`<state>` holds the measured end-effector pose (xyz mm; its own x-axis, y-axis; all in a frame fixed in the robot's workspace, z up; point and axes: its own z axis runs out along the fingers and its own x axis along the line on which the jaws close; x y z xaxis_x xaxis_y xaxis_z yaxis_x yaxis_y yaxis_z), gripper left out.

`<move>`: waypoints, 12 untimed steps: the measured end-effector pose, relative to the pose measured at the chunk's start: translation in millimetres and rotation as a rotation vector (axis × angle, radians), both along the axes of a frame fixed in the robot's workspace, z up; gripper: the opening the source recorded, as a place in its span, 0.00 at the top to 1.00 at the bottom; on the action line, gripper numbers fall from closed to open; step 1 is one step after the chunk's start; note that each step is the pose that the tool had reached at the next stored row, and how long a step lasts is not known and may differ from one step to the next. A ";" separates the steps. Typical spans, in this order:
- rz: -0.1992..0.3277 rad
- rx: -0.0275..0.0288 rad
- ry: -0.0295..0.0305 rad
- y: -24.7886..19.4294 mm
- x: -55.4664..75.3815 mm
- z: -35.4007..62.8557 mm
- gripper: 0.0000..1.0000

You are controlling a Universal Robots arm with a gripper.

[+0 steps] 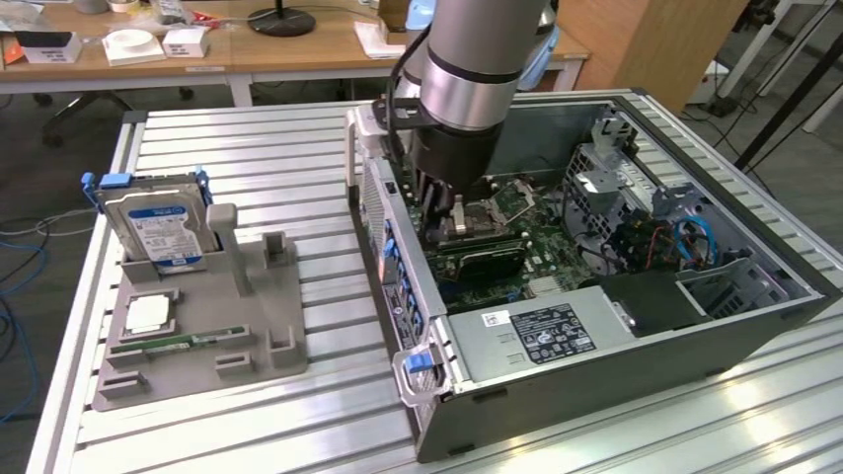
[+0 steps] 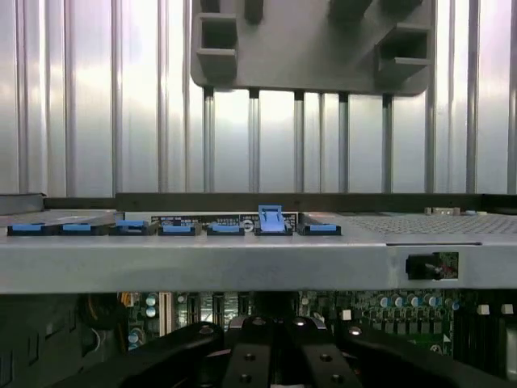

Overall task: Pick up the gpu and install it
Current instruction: 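Press down on the gpu until it lock into place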

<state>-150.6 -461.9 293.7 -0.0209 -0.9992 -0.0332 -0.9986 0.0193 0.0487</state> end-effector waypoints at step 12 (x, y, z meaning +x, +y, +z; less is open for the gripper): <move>-0.002 0.0002 0.0219 0.0 -8.0 7.9 0.89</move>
<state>-158.6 -461.8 301.6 -0.0232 -0.9992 -0.0330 -0.9973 0.0208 0.0705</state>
